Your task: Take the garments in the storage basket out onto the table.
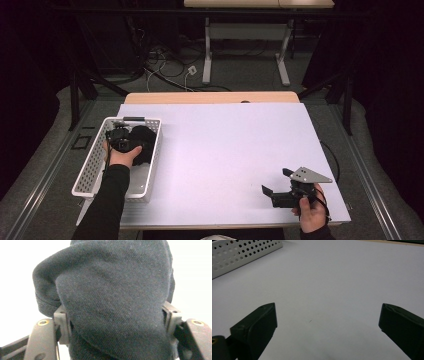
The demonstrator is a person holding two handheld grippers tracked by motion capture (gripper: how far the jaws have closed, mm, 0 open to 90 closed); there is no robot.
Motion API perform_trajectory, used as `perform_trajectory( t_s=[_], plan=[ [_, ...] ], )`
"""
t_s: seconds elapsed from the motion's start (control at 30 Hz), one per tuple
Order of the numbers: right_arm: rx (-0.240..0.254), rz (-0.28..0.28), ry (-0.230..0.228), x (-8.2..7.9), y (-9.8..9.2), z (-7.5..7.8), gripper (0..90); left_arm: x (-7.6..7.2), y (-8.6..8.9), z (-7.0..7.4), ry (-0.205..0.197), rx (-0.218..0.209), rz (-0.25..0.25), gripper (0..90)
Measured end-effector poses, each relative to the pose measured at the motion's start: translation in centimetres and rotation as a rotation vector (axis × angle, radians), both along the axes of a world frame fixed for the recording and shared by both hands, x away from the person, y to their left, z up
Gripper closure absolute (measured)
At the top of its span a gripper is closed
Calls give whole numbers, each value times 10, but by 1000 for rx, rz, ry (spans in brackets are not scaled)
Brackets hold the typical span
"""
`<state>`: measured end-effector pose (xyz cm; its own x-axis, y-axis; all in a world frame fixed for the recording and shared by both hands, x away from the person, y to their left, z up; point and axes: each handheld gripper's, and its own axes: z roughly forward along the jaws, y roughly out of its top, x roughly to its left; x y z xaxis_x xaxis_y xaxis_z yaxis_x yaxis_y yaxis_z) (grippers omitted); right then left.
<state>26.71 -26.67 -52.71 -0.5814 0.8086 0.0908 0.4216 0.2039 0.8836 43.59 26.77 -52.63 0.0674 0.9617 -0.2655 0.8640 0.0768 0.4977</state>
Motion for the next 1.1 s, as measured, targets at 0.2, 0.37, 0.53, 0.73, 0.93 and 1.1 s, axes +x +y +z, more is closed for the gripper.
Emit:
perform_trajectory(
  t_s=[0.2, 0.37, 0.53, 0.73, 0.93, 1.1],
  plan=[
    [-1, 0, 2, 0, 0, 0, 21, -1, 0, 2, -5, 9, -3, 390],
    [-1, 0, 4, 0, -1, 0, 22, -2, 0, 4, -14, 7, 3, 428],
    [0, -2, 4, 0, -1, 0, 27, -3, 1, 6, -25, 6, 5, 457],
    [0, -4, 3, 0, -1, 0, 28, -4, 2, 9, -37, -2, 10, 459],
    [0, -4, 4, 0, -1, 0, 28, -8, 5, 10, -57, -20, 20, 460],
    [0, -4, 3, 0, -1, 0, 28, -11, 7, 13, -79, -24, 24, 459]
  ],
)
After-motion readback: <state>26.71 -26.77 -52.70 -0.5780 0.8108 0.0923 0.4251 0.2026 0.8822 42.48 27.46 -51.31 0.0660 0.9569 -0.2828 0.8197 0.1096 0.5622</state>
